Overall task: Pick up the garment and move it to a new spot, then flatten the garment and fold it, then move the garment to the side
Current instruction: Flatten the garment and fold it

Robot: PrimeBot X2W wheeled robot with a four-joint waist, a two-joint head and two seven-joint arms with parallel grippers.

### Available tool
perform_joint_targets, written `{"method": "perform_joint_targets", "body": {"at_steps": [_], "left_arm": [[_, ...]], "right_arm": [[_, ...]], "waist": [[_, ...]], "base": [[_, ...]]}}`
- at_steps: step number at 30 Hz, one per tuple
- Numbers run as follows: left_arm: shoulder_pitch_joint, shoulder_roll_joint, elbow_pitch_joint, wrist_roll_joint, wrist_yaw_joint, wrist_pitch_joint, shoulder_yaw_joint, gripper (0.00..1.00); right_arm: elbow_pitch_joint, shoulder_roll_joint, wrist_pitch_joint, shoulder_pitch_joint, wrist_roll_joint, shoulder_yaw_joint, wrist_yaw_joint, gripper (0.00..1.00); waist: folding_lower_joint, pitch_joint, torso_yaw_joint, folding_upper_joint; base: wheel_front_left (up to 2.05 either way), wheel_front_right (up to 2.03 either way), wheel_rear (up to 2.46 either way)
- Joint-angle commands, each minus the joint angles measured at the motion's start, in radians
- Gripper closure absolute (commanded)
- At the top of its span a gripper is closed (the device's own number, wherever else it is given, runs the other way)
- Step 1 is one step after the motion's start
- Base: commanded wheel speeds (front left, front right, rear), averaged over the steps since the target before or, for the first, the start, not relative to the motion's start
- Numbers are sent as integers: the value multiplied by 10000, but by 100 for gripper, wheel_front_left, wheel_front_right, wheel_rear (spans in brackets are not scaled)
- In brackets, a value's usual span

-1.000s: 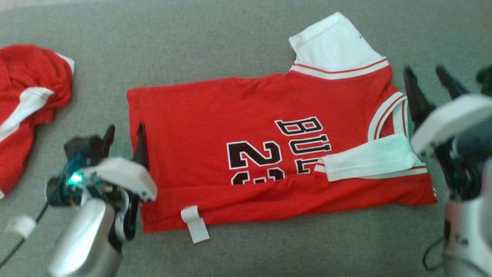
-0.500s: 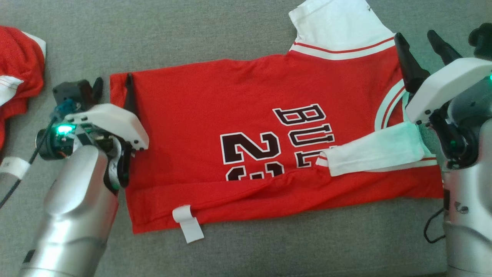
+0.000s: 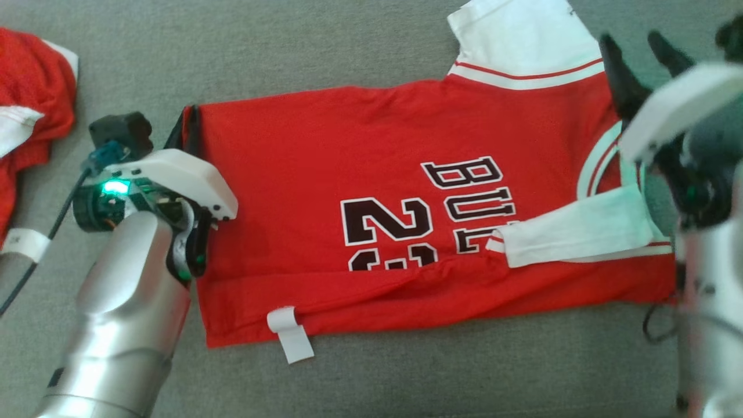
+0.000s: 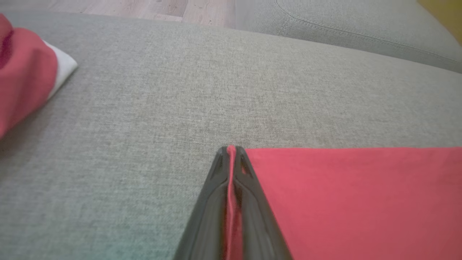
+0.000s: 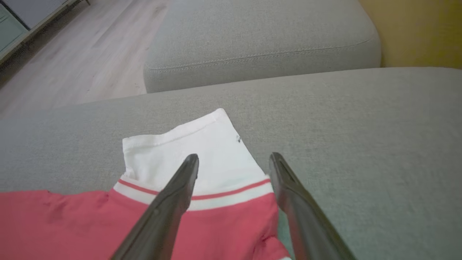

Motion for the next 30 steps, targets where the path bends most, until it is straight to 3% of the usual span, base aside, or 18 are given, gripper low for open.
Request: {"method": "perform_joint_targets", "body": {"at_steps": [1, 12, 23, 24, 25, 26, 27, 30], "left_arm": [[87, 184, -65, 136, -50, -106, 114, 100], [-232, -322, -814, 368, -597, -1056, -417, 100], [-438, -531, -1216, 410, -730, -1411, -635, 100], [-435, -532, -1197, 396, -731, -1429, -633, 100], [-429, -524, -1172, 381, -732, -1442, -627, 100], [-429, -524, -1172, 381, -732, -1442, -627, 100], [-423, -515, -1153, 360, -721, -1479, -601, 100], [-412, -450, -1062, 330, -657, -1685, -488, 100]], "right_arm": [[-2, -156, 272, -925, 174, 291, -9, 0], [3578, -1154, 523, -3788, 94, 433, -9, 0], [5538, -1528, 121, -4887, -336, 1094, -9, 0], [5655, -1543, 176, -4895, -308, 1214, -9, 15], [5721, -1570, 175, -4904, -282, 1339, -9, 41], [5721, -1570, 175, -4904, -282, 1339, -9, 41], [5735, -1612, 92, -4917, -272, 1495, -9, 98], [5805, -1682, -273, -4912, -68, 1742, -9, 100]], "waist": [[0, 116, 135, 0], [0, 896, 1348, 0], [0, 1452, 1761, 0], [0, 1440, 1749, 0], [0, 1423, 1731, 0], [0, 1423, 1731, 0], [0, 1404, 1707, 0], [0, 1287, 1580, 0]], "base": [[0, 0, 0], [0, 0, 0], [0, 0, 0], [0, 0, 0], [0, 0, 0], [0, 0, 0], [0, 0, 0], [0, 0, 0]]}}
